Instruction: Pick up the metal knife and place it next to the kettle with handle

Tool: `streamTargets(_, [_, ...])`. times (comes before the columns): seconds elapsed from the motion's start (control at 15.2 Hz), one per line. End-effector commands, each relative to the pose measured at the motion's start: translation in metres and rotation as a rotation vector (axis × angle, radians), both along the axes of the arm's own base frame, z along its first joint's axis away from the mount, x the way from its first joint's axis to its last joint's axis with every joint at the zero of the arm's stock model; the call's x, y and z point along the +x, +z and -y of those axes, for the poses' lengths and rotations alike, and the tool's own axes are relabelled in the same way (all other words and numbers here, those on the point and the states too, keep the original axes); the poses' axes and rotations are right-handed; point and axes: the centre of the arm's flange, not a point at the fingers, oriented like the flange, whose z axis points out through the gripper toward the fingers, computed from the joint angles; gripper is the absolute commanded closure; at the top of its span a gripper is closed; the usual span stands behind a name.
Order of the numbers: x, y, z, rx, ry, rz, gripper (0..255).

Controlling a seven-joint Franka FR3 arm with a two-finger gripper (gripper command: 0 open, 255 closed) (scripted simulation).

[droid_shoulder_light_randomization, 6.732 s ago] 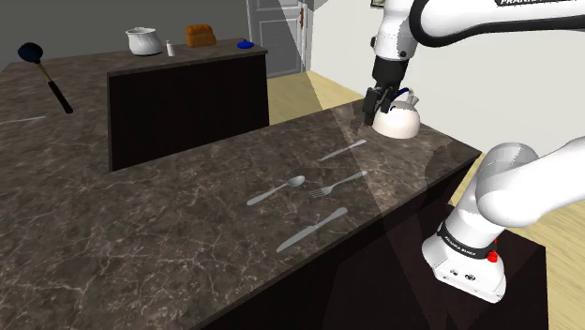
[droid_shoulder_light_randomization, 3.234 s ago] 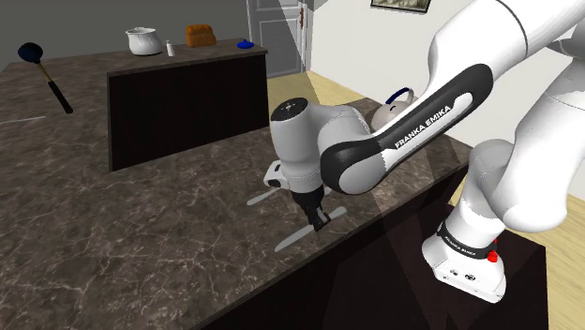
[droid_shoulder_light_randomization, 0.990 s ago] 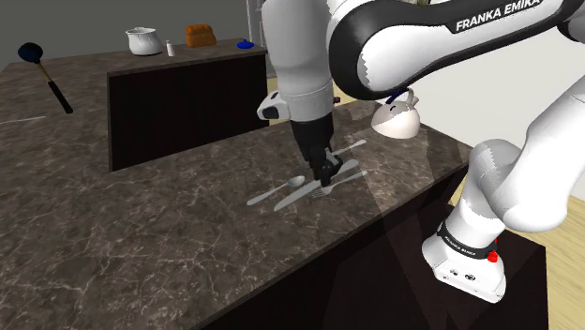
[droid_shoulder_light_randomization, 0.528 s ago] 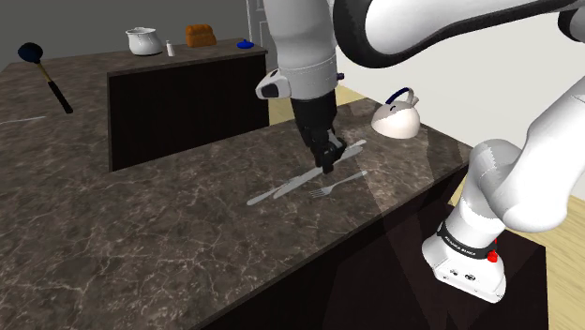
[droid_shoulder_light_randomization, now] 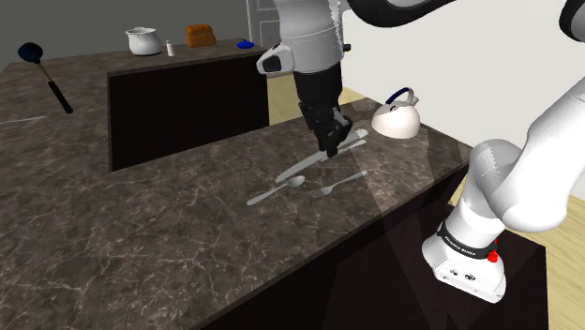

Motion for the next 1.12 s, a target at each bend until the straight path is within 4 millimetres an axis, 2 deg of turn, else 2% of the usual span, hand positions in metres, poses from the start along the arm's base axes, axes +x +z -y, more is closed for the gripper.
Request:
streamTargets(0.0, [-0.001, 0.002, 0.02, 0.0, 0.0, 0.0, 255])
streamTargets(1.06, [-0.014, 0.002, 0.231, 0.0, 0.0, 0.0, 255])
